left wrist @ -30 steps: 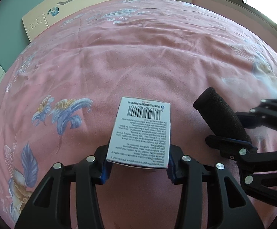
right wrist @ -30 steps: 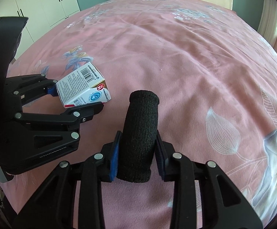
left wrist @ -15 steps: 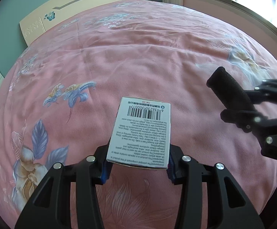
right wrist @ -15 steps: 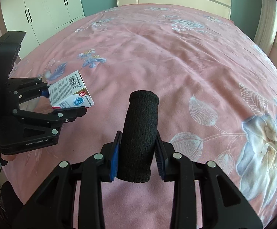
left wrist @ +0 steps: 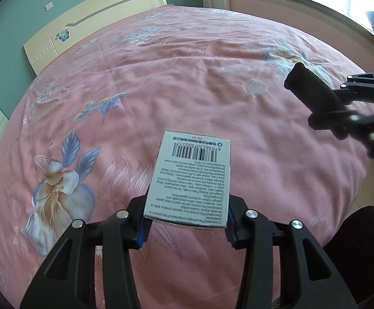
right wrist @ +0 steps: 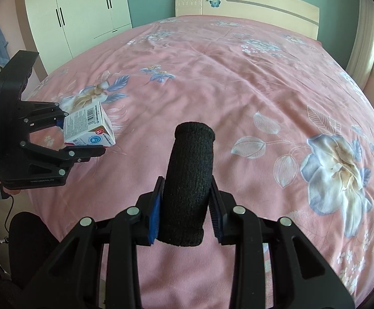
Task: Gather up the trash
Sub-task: 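Carry the white box and foam tube with both tools over the trash bin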
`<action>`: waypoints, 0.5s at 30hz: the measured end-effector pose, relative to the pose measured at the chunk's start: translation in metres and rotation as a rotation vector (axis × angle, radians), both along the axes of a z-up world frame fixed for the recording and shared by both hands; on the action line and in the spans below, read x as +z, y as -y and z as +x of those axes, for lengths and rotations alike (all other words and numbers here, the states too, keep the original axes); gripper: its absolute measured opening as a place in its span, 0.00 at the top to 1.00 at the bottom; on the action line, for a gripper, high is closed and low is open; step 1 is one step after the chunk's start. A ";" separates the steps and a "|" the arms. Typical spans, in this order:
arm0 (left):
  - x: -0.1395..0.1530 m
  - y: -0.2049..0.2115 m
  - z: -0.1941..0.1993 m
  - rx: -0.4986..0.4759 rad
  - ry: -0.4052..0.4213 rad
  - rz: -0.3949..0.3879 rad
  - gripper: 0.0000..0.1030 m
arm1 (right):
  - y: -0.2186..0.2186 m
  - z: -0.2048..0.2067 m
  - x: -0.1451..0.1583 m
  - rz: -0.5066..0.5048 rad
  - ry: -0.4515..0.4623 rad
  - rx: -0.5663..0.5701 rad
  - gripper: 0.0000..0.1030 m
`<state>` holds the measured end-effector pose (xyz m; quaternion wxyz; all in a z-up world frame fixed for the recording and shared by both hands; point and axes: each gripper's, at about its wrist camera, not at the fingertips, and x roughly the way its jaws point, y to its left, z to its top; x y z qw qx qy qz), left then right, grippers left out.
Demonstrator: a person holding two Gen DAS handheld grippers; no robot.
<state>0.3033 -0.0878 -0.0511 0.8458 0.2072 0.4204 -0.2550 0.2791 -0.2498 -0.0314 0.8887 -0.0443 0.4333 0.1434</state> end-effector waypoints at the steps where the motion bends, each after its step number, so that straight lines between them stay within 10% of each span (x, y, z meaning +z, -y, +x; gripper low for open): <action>1: 0.001 -0.001 -0.007 -0.005 0.004 0.005 0.53 | -0.001 -0.007 0.001 0.000 -0.001 0.006 0.67; 15: -0.012 -0.024 -0.106 -0.044 -0.018 0.007 0.53 | -0.027 -0.108 0.002 0.005 -0.007 0.197 0.67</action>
